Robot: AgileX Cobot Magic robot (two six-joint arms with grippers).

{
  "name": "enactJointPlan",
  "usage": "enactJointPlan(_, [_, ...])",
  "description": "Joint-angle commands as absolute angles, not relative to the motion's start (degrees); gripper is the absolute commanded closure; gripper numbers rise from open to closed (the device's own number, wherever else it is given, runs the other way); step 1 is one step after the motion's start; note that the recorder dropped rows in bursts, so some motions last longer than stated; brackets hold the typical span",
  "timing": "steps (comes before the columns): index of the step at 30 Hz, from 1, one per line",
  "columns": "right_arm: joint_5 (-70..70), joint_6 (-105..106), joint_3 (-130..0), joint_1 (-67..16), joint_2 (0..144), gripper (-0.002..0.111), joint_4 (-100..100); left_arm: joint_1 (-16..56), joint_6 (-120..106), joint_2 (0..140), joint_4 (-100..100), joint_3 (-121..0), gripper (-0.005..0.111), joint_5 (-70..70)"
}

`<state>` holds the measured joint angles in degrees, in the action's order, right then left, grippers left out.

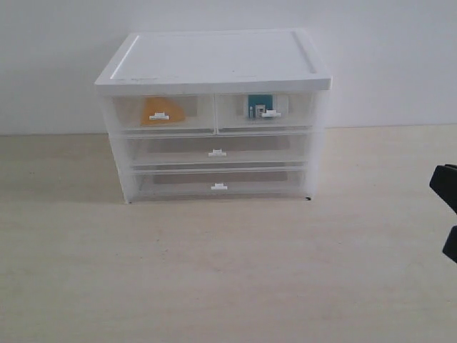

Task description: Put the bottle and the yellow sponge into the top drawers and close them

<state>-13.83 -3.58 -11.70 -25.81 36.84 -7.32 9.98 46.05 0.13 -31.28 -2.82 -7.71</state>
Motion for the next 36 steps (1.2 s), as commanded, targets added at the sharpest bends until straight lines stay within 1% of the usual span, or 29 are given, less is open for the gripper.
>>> enactJointPlan(1, [-13.87,-3.69,-11.39,-25.66,36.5,0.108,-7.07,9.8,42.8,0.0,-30.36,-0.53,0.103,-9.89])
enactJointPlan(4, [-13.87,-3.94,-11.39,-25.66,36.5,0.108,-7.07,9.8,34.82,0.0,-26.76,0.0,0.103,-7.91])
enactJointPlan(6, [-13.87,-3.94,-11.39,-25.66,36.5,0.108,-7.07,9.8,26.88,0.0,-17.72,0.0,0.103,-4.93])
enactJointPlan(8, [-13.87,-3.94,-11.39,-25.66,36.5,0.108,-7.07,9.8,13.42,0.0,-6.69,0.0,0.103,-1.26])
enactJointPlan(10, [-13.87,-3.94,-11.39,-25.66,36.5,0.108,-7.07,9.8,3.57,0.0,-1.81,0.0,0.103,3.55])
enactJointPlan(12, [-13.87,-3.94,-11.39,-25.66,36.5,0.108,-7.07,9.7,-0.9,0.0,-0.67,0.0,0.103,7.62])
enactJointPlan(16, [-13.87,-3.94,-11.39,-25.66,36.5,0.108,-7.07,7.49,-1.15,0.0,0.5,0.0,0.103,11.82])
enactJointPlan(19, [-13.87,-3.94,-11.39,-25.66,36.5,0.108,-7.07,4.43,-1.38,0.0,1.72,0.0,0.103,13.79])
enactJointPlan(21, [-13.87,-3.94,-11.39,-25.66,36.5,0.108,-7.07,1.71,-1.63,0.0,2.38,0.0,0.103,17.62])
enactJointPlan(36, [-14.18,-3.94,-11.39,-25.66,36.5,0.108,-7.07,1.11,-1.8,0.0,2.3,0.0,0.103,17.74])
